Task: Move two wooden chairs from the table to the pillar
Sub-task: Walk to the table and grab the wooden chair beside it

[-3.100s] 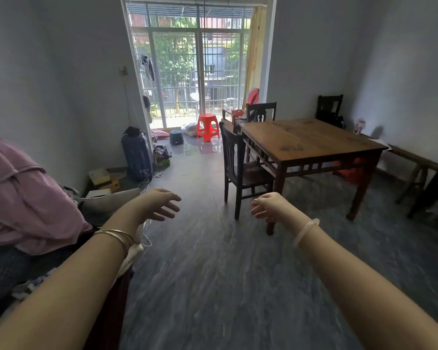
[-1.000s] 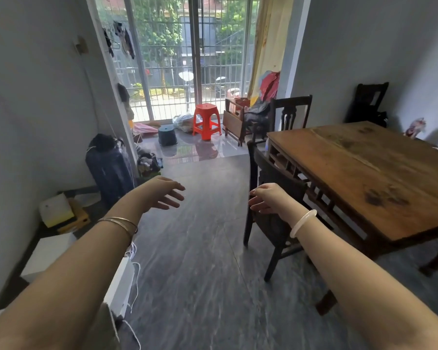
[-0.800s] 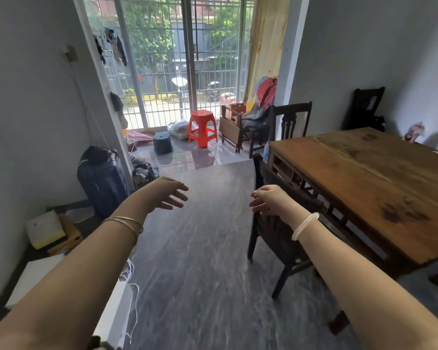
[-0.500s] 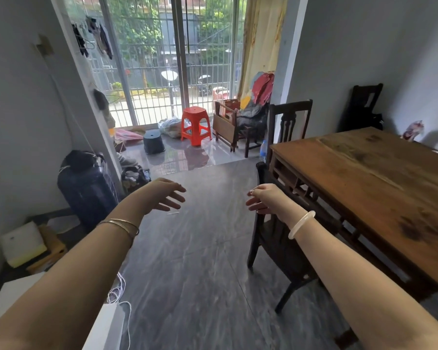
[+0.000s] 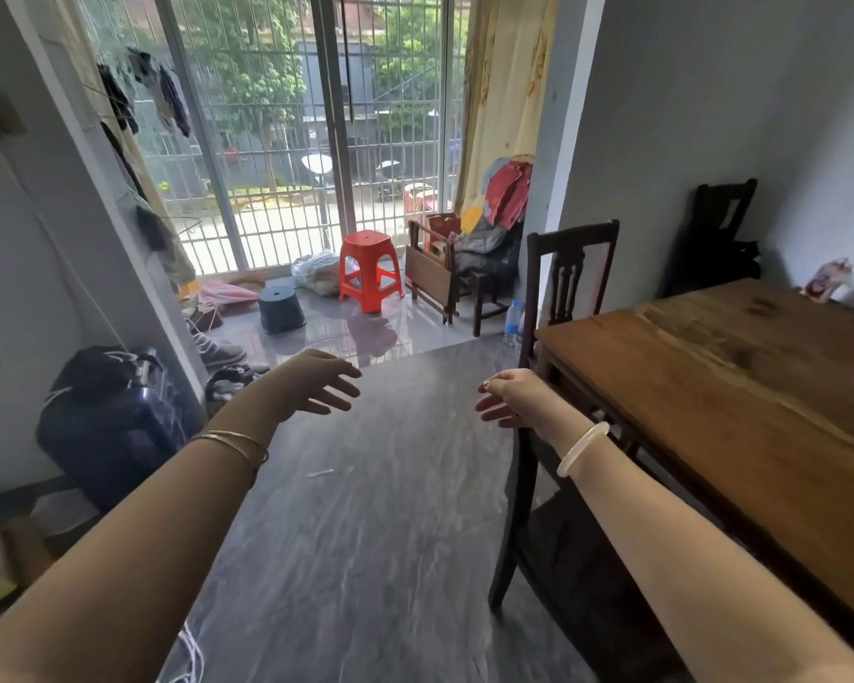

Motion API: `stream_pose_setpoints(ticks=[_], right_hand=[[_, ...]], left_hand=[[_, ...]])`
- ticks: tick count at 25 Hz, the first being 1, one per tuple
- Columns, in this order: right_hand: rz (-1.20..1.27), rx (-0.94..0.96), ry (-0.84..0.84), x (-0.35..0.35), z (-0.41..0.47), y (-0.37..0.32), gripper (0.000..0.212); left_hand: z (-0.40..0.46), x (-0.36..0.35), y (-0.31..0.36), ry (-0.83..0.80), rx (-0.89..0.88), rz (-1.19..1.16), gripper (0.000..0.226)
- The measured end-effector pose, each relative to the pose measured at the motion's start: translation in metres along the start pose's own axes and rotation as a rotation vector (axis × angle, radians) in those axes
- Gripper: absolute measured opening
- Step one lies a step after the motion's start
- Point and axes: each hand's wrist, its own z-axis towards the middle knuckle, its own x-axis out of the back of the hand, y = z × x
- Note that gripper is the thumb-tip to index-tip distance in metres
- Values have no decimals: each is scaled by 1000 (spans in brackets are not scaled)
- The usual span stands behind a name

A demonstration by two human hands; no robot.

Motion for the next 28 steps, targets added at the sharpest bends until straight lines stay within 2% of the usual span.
stream_pose_setpoints(ticks=[9,21,28], right_hand=[[7,-65,74,25,147,-26,19],[160,-131,318,34,341,-99,14],[212,-190,412,69,427,-117,19]], left_hand=[[157,10,57,-104,-49,46,29],[420,64,162,-330,-164,123,32],[523,42,220,-435,-196,185,34]])
